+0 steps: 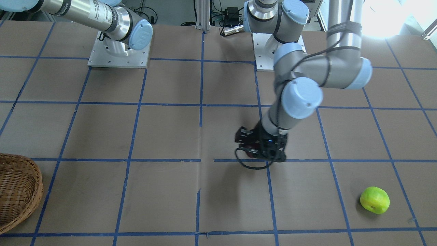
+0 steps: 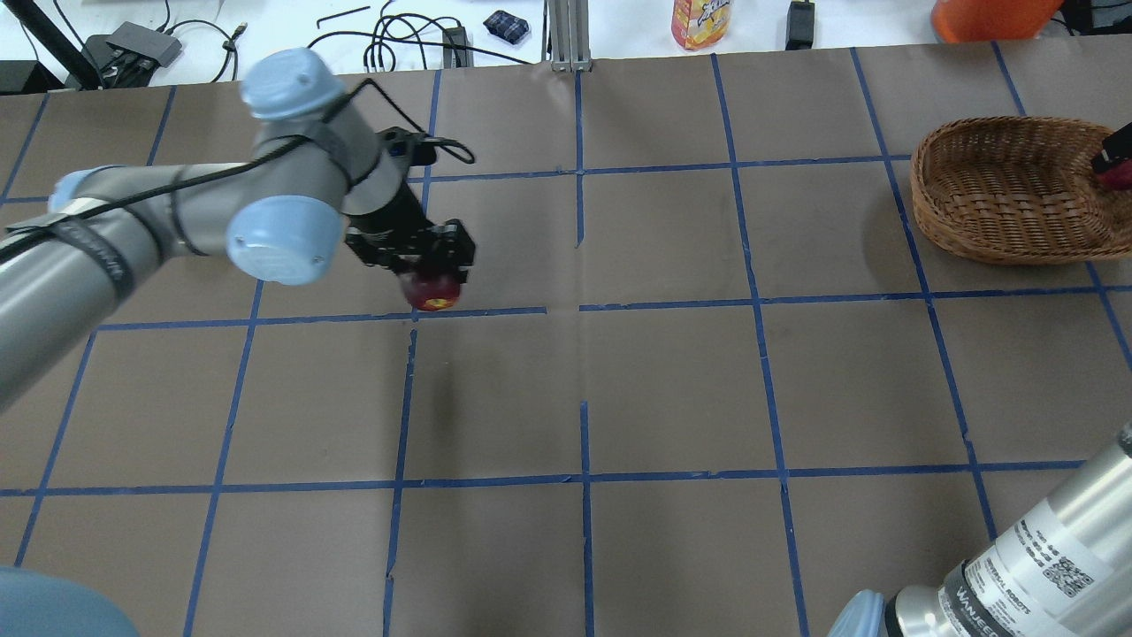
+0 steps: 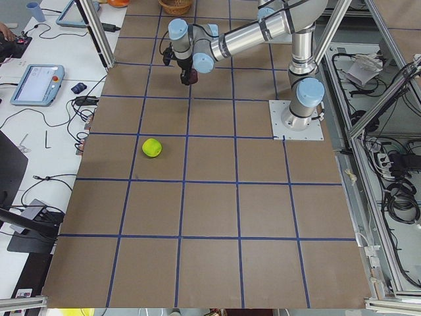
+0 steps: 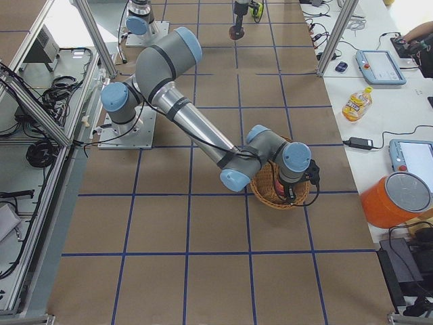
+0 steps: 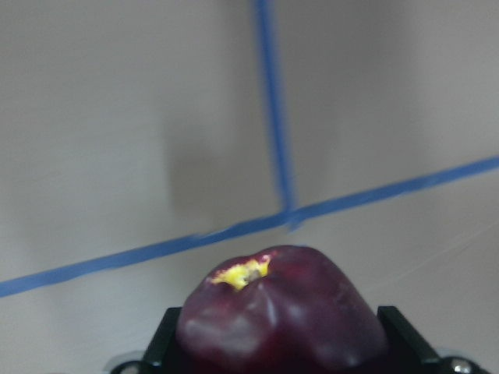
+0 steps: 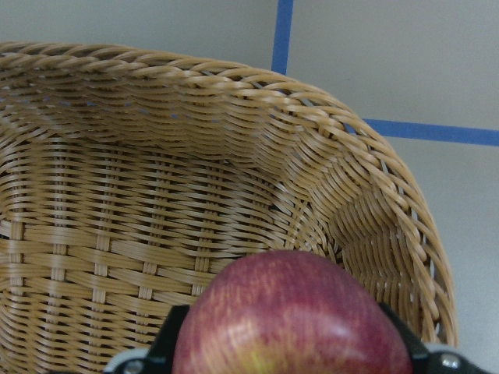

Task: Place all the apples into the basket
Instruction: 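Place the dark apple at center with left gripper while right releases in basket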

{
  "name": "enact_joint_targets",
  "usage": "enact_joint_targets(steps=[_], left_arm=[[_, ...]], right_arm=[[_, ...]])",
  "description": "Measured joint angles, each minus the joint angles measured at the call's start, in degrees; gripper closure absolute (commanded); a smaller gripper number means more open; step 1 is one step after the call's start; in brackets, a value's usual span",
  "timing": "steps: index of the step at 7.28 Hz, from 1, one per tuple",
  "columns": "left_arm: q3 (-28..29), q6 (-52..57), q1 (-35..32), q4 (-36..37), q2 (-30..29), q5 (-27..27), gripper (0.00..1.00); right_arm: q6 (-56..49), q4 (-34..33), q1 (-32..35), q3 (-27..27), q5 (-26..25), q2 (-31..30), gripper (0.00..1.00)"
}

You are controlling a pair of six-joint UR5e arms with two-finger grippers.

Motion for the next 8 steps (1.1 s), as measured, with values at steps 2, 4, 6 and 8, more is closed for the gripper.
enact_joint_targets(steps=[2,4,6,8], left_arm=[[0.4,-17.9,-11.4,8.1,-4.3,0.0,1.0],[0.7,-23.1,-16.9,15.4,-8.7,1.0,0.01],[0.6,-24.7,-18.6,18.2,-10.9,1.6,0.0],[1.8,-24.5,-17.2,15.5,-9.0,2.4,0.0]], right_arm=[[-1.1,0.7,-0.2,-0.2,0.4,-0.2,0.0],[-1.5,4.2,-0.2,-0.4,0.2,-0.8,0.0],[-0.6,6.2,0.2,-0.3,1.5,-2.1,0.0],[1.8,8.4,3.7,0.1,1.2,-5.3,0.0]])
